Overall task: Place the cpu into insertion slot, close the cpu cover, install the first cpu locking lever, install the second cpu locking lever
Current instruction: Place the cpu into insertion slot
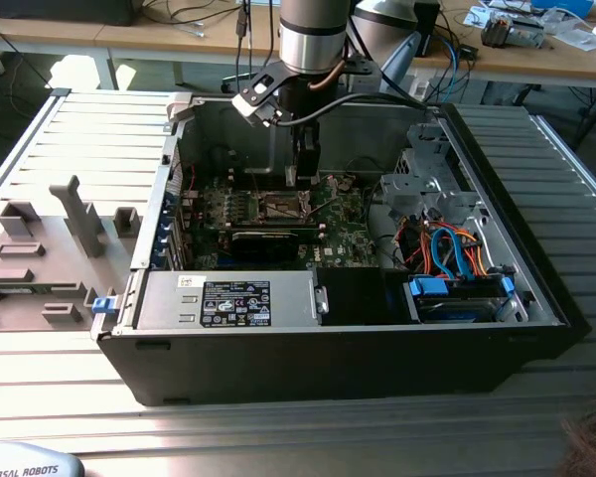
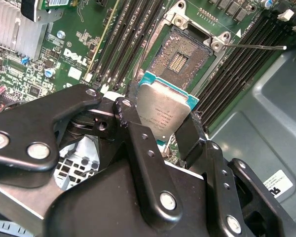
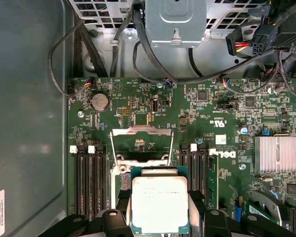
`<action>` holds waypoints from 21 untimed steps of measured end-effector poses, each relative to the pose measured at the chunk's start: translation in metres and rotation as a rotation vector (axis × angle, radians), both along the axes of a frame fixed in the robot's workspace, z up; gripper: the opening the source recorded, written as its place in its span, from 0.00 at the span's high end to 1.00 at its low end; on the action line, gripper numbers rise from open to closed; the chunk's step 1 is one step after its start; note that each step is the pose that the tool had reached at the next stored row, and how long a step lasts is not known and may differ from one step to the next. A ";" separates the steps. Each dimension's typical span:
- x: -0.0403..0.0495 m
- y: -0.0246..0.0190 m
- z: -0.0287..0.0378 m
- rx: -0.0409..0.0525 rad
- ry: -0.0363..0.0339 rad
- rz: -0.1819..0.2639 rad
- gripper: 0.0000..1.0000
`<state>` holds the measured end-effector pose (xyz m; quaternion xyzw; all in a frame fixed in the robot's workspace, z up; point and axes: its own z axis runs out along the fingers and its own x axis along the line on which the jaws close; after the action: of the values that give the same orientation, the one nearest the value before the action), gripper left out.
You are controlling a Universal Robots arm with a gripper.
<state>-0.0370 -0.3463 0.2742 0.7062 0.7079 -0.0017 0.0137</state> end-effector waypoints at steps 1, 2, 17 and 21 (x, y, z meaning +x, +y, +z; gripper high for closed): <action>0.0000 0.0000 -0.0001 0.0000 0.0000 0.000 0.46; 0.0000 0.0000 -0.0004 0.0000 0.0000 0.000 0.46; -0.0009 0.0000 -0.0066 -0.0002 0.0001 0.000 0.46; -0.0031 0.0000 -0.0069 0.0000 -0.0001 0.000 0.46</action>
<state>-0.0401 -0.3463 0.2673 0.7062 0.7079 -0.0016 0.0137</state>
